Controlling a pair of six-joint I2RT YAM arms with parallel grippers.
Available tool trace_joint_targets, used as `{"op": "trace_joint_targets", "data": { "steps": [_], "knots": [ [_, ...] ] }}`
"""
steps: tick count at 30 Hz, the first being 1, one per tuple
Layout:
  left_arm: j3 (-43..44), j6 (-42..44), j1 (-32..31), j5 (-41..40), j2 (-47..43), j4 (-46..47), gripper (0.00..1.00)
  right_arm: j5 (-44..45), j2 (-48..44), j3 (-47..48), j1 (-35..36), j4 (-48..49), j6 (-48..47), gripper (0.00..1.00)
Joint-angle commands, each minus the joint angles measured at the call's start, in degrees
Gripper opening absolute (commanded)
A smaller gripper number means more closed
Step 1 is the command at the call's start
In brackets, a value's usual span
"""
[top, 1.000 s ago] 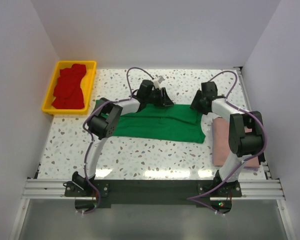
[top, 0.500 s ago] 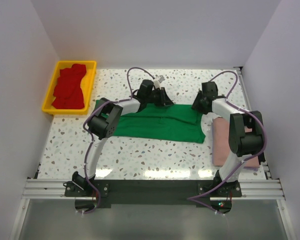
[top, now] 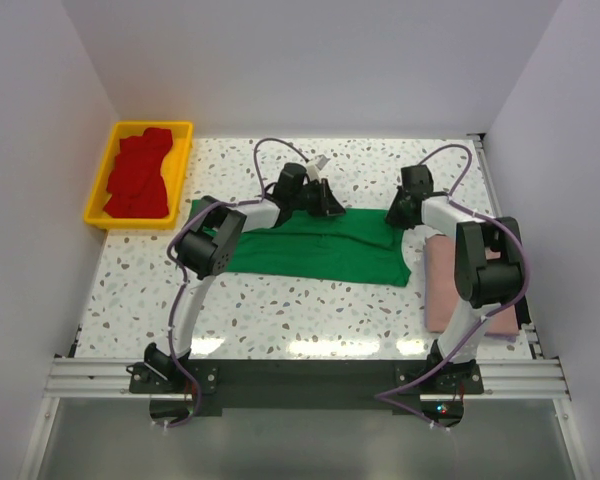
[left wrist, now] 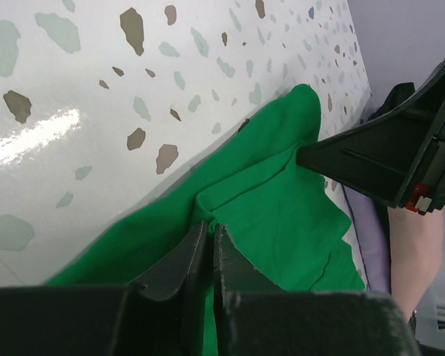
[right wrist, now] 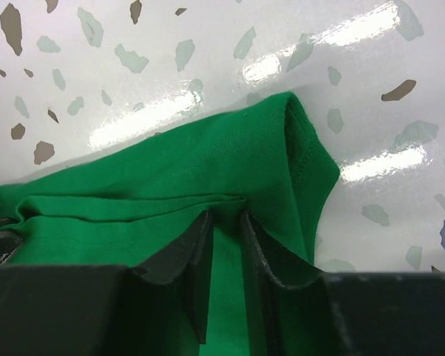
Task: Fold and stack the t-shirts
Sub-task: Fold the tshirt
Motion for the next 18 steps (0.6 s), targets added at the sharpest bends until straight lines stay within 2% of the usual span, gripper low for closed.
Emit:
{"op": "trace_joint_targets", "data": {
  "steps": [1,4,7,18],
  "knots": [
    [-1.09,-0.27,-0.09,1.07,-3.25,3.09,0.03,-0.29,-0.36,2.20,-0.32,1.93,0.60,0.22],
    [-1.71,-0.35,-0.18,0.99,-3.95,3.27,0.02,-0.56,-1.15,2.03,-0.24,1.85,0.42,0.09],
    [-2.50,0.00,-0.09,0.99,-4.83,3.45,0.02,-1.08,-2.90,1.33,-0.32,1.93,0.60,0.04],
    [-6.36,0.35,-0.18,0.99,-9.75,4.33,0.01,-4.51,-11.16,-2.28,-0.32,1.32,0.77,0.01]
  ]
}}
